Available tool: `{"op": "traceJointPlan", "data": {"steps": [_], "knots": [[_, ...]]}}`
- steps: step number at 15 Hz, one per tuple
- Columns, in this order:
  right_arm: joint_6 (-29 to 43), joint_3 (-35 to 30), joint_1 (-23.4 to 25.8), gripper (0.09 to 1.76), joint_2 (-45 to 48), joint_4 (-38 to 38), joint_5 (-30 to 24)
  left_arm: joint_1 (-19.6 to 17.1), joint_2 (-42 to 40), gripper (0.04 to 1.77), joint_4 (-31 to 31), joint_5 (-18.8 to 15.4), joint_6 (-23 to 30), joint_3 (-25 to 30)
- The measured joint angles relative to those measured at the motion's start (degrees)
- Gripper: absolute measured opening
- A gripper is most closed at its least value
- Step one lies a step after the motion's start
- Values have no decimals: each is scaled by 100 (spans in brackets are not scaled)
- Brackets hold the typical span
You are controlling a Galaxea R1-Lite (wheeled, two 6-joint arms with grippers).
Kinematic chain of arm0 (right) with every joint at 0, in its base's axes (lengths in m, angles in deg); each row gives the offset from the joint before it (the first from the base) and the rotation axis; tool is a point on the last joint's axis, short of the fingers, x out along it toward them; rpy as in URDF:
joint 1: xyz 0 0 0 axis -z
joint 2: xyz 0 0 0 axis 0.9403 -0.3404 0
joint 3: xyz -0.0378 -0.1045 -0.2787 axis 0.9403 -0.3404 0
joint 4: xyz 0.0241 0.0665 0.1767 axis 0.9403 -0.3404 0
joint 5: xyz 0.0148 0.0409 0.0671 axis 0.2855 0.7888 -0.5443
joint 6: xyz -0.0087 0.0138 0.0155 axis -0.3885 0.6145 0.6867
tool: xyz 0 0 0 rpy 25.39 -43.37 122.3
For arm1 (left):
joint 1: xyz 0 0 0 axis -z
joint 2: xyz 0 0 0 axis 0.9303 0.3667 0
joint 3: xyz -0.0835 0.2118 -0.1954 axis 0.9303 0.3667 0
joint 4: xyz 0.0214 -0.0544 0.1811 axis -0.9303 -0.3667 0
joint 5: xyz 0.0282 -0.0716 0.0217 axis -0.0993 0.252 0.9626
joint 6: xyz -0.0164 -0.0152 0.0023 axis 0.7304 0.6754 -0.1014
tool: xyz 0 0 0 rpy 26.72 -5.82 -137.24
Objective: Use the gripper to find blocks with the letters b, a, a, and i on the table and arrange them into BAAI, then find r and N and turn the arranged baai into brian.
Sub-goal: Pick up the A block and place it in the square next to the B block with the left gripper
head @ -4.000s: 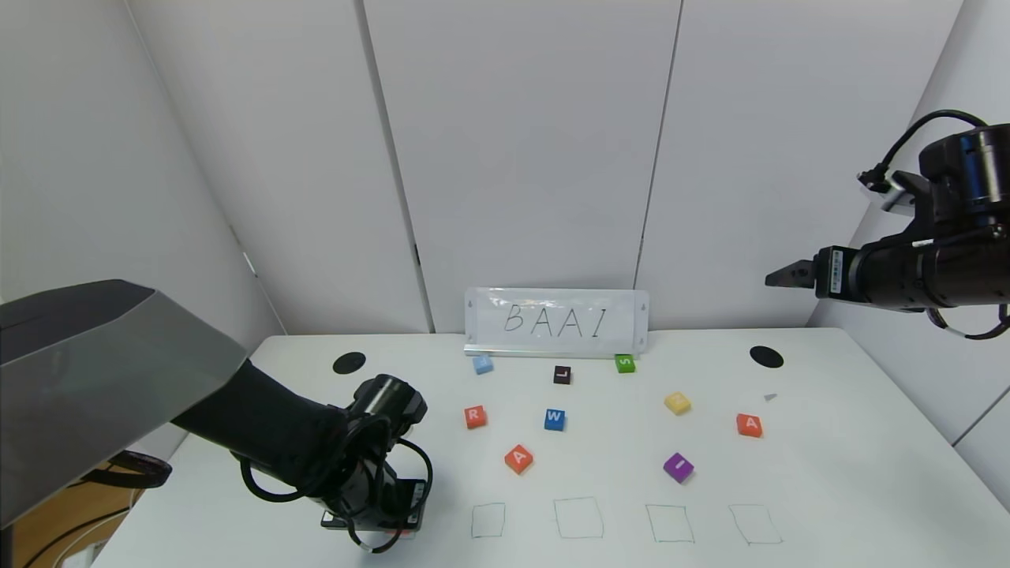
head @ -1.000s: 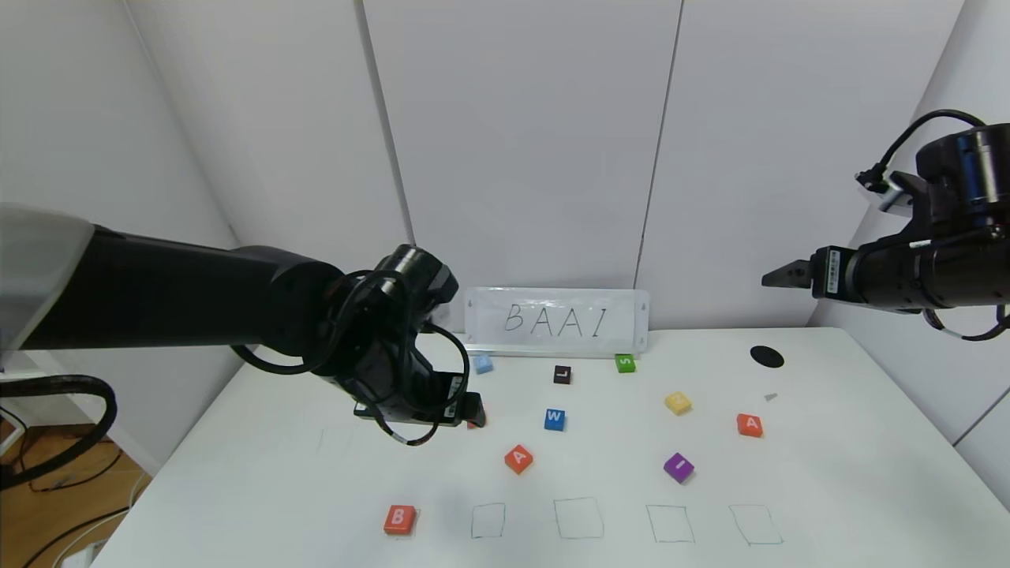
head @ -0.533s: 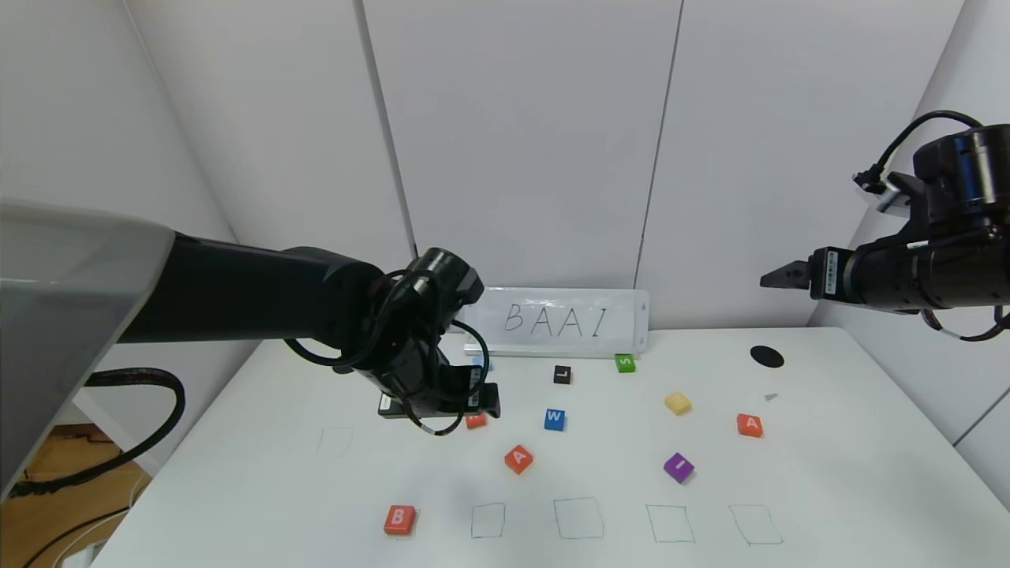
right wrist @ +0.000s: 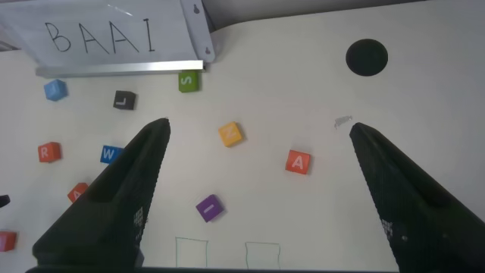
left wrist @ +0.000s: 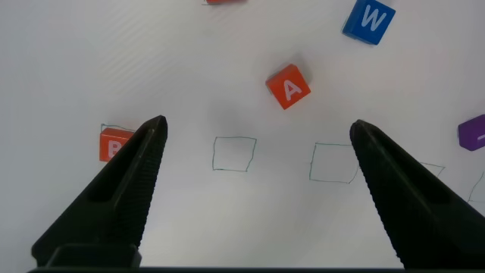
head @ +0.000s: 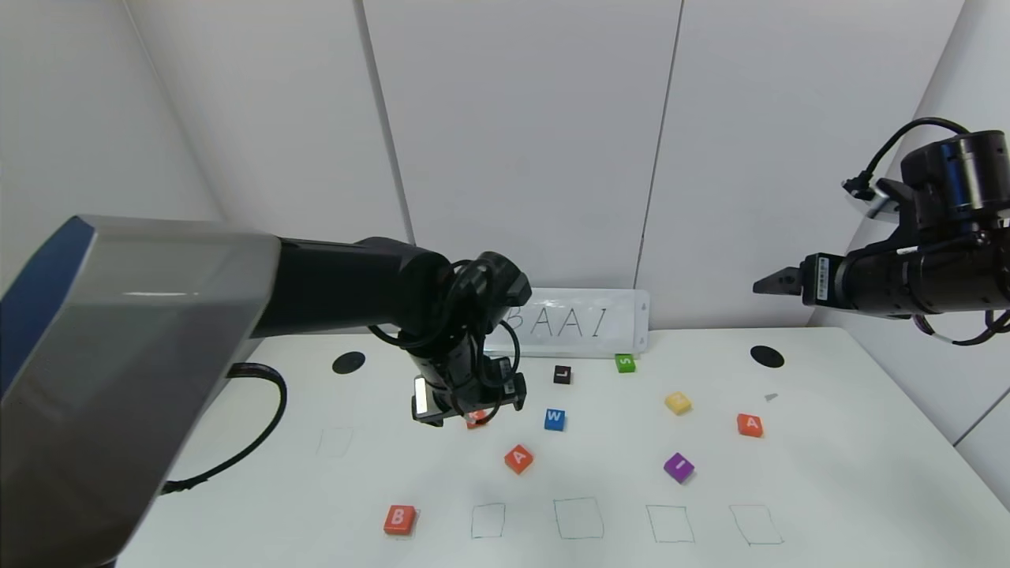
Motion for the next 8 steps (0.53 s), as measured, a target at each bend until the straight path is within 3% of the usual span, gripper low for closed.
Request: {"op": "traceJointPlan", "data": {"steps": [4,8], "knots": [[-2,-13,-28,171,-15,6,0,232,562,172,-563,24,881,-844],[-7,-17,-35,171,-20,9,0,339,898,172,-473,27,1154,-1025]]}}
